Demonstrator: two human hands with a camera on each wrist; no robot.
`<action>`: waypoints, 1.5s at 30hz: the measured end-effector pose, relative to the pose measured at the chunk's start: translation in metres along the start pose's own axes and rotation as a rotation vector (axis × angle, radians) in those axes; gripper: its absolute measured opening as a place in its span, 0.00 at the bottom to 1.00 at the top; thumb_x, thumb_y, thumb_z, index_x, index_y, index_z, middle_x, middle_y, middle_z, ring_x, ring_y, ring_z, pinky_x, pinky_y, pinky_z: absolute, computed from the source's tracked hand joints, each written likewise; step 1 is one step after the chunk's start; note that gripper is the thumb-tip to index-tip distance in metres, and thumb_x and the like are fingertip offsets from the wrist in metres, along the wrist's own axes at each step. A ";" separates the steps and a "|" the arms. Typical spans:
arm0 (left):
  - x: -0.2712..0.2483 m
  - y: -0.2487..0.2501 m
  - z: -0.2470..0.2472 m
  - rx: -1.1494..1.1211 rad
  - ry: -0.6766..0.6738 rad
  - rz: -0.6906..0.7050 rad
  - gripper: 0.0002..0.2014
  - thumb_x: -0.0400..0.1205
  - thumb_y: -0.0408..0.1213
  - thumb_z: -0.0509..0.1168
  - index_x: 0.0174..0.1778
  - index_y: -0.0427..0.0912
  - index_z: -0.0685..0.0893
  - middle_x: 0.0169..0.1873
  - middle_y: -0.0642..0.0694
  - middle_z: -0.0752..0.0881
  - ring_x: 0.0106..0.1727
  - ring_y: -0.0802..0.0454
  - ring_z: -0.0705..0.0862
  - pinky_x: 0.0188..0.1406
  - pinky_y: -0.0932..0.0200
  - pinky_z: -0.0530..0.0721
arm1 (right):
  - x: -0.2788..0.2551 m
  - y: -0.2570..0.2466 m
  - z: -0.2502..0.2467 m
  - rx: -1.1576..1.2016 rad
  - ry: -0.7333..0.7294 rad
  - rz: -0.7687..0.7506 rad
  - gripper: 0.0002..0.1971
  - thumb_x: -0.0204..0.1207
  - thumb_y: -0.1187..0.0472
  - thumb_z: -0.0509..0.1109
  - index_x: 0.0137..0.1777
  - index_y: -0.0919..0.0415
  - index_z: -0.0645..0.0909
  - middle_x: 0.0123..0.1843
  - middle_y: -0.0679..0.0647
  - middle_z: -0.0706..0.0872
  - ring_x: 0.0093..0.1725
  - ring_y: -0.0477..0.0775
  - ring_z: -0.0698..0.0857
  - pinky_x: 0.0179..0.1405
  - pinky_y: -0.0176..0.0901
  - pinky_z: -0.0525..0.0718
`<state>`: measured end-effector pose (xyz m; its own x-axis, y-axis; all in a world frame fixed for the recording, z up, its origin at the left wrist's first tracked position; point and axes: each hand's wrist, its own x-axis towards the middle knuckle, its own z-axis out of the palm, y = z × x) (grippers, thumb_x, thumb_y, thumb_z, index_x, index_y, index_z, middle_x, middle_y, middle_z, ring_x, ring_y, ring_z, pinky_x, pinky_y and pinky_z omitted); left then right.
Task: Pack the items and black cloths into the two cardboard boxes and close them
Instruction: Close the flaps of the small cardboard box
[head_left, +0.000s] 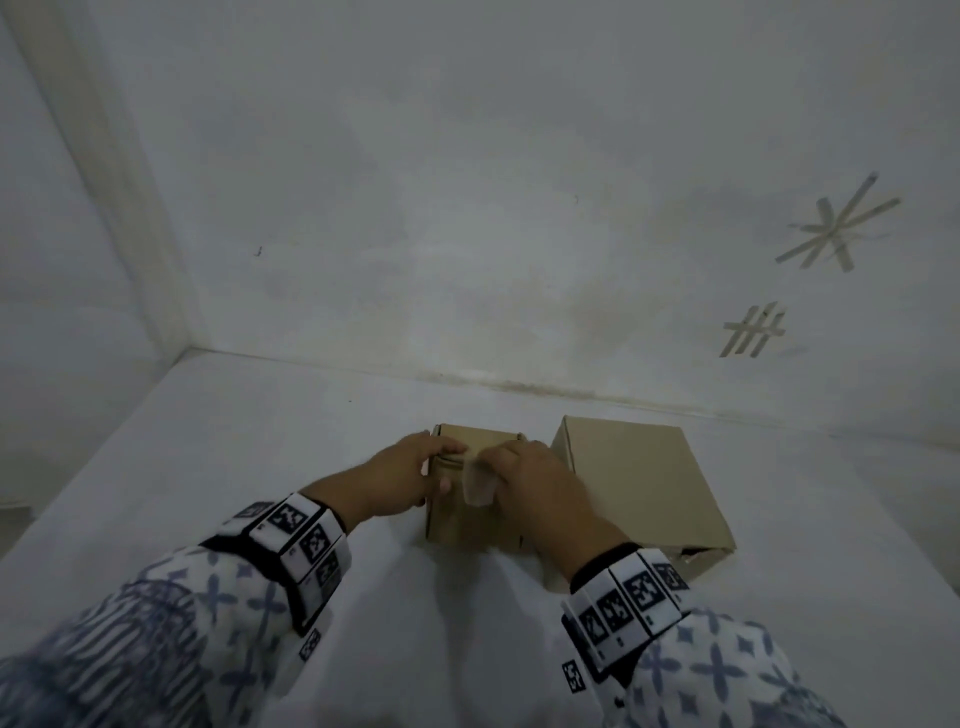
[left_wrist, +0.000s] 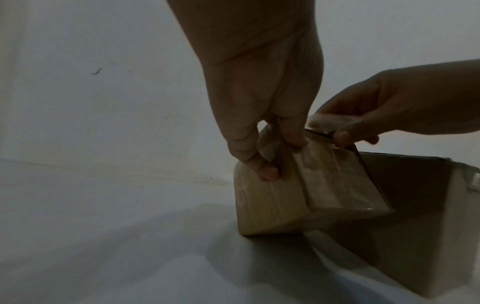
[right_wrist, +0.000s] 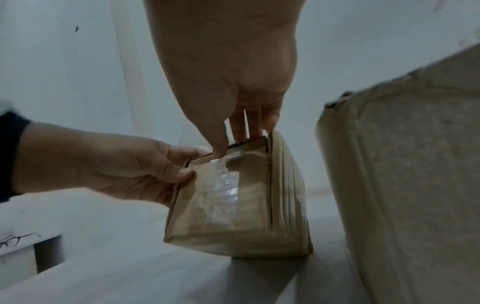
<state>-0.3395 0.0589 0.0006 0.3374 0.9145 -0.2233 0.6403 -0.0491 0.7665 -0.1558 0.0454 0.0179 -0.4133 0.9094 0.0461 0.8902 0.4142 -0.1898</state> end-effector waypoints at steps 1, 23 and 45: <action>0.004 0.002 -0.003 -0.005 0.002 -0.008 0.22 0.81 0.31 0.65 0.72 0.46 0.74 0.67 0.42 0.73 0.57 0.41 0.80 0.50 0.50 0.87 | 0.002 -0.003 0.002 -0.069 0.067 -0.031 0.17 0.67 0.63 0.74 0.57 0.54 0.85 0.59 0.55 0.87 0.57 0.58 0.84 0.55 0.46 0.83; 0.054 0.013 -0.005 0.039 0.149 -0.216 0.19 0.82 0.36 0.56 0.69 0.50 0.74 0.68 0.41 0.74 0.58 0.38 0.81 0.55 0.44 0.86 | 0.014 -0.012 0.012 -0.017 -0.150 -0.008 0.15 0.81 0.63 0.57 0.62 0.65 0.81 0.61 0.62 0.85 0.56 0.60 0.83 0.53 0.41 0.76; 0.054 0.006 0.006 0.128 0.108 -0.181 0.19 0.81 0.51 0.62 0.60 0.41 0.71 0.58 0.39 0.79 0.53 0.42 0.81 0.48 0.53 0.79 | 0.049 0.014 0.002 0.093 -0.128 0.224 0.17 0.84 0.55 0.57 0.62 0.61 0.83 0.61 0.61 0.87 0.63 0.61 0.82 0.60 0.47 0.79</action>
<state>-0.3128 0.1056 -0.0104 0.1378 0.9503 -0.2792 0.7683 0.0753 0.6356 -0.1640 0.0953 0.0160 -0.2342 0.9634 -0.1307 0.9432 0.1925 -0.2709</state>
